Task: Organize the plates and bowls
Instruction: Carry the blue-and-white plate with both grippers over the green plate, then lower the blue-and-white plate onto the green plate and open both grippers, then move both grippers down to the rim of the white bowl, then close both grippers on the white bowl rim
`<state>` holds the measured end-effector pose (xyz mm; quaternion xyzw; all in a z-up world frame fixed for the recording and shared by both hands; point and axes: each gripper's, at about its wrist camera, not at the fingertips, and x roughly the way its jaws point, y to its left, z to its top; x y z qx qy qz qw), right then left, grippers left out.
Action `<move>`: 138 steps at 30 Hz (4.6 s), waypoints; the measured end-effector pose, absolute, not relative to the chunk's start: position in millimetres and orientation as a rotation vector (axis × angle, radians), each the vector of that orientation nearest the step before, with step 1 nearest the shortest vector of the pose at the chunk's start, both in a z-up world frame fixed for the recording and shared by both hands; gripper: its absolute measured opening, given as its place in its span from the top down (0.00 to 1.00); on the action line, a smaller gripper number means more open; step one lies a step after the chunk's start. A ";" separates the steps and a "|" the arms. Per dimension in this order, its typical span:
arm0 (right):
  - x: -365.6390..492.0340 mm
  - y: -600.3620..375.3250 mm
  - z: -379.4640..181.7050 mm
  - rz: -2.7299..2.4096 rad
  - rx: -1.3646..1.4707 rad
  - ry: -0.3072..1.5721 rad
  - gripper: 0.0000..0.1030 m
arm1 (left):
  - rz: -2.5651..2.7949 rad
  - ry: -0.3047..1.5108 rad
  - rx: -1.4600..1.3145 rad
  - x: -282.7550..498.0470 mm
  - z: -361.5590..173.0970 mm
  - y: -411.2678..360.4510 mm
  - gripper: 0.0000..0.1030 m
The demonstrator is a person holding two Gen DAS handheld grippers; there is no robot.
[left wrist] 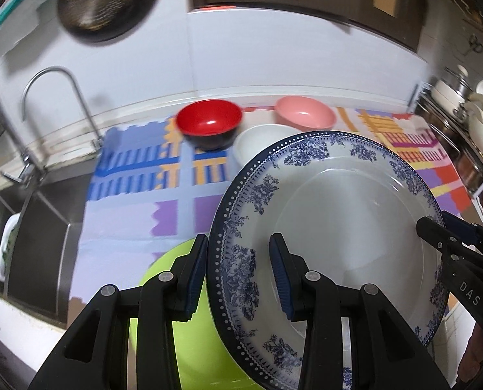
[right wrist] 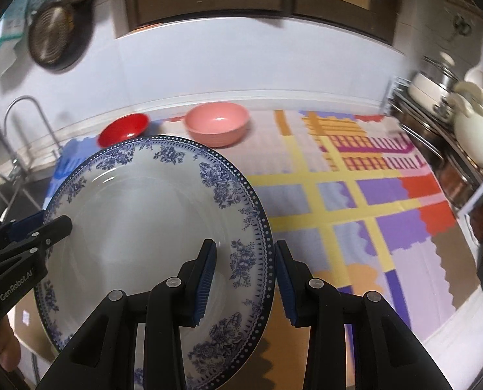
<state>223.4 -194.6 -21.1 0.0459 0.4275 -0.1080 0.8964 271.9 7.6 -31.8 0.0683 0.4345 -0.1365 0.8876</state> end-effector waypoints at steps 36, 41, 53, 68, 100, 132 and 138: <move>262.6 -81.6 -97.3 0.023 -0.005 1.092 0.64 | -0.055 1.118 0.046 268.7 -110.7 104.8 0.63; 266.6 -83.0 -106.1 0.036 -0.014 1.119 0.64 | -0.040 1.134 0.046 270.3 -116.4 104.5 0.63; 271.7 -77.1 -114.9 0.083 -0.063 1.156 0.62 | -0.030 1.160 0.081 268.5 -124.8 100.2 0.58; 274.6 -107.5 -73.0 0.084 -0.047 1.036 0.62 | -0.097 1.031 0.085 279.4 -73.9 60.2 0.37; 391.2 -195.9 -65.0 0.057 0.121 0.947 0.62 | -0.172 1.002 0.120 421.2 -76.9 -27.7 0.34; 448.8 -203.0 -120.0 0.063 0.230 1.118 0.90 | -0.222 1.157 0.094 478.7 -129.4 -63.4 0.88; 447.5 -204.3 -118.7 0.053 0.239 1.126 0.90 | -0.225 1.146 0.078 467.4 -120.2 -65.0 0.88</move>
